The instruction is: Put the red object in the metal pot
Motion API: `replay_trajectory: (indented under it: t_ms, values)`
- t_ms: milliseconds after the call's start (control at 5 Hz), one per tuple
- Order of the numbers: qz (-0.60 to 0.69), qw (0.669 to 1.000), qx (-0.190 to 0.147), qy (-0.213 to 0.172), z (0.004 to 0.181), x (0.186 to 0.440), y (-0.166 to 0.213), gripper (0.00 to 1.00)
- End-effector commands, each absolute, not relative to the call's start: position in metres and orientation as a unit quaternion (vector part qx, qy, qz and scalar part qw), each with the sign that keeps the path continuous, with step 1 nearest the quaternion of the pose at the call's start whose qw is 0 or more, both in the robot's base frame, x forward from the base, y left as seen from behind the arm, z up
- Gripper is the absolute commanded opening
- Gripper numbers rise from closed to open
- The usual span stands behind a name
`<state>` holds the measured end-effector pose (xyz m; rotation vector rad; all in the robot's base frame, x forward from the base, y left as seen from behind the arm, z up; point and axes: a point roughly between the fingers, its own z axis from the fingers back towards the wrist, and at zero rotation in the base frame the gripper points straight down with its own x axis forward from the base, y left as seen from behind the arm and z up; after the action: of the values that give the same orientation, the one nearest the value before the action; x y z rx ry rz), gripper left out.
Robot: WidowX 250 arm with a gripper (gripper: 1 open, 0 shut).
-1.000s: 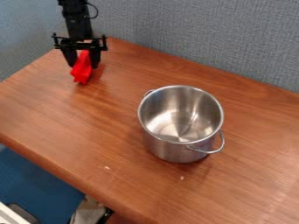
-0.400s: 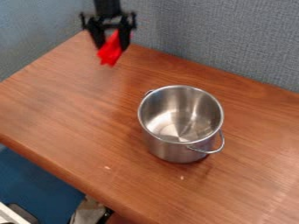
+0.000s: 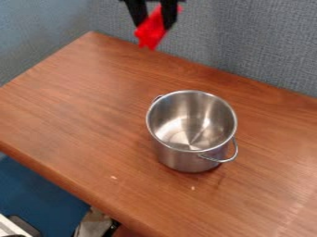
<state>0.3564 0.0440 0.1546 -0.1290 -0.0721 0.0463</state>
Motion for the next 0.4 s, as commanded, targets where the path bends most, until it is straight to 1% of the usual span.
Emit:
replay_trajectory:
  t_ms: [0,200]
  values:
    - [-0.043,0.996,-0.041,-0.065,0.158,0.323,0.022,0.0]
    - [-0.1,0.993,-0.025,-0.063,0.136,0.298,0.003,0.0]
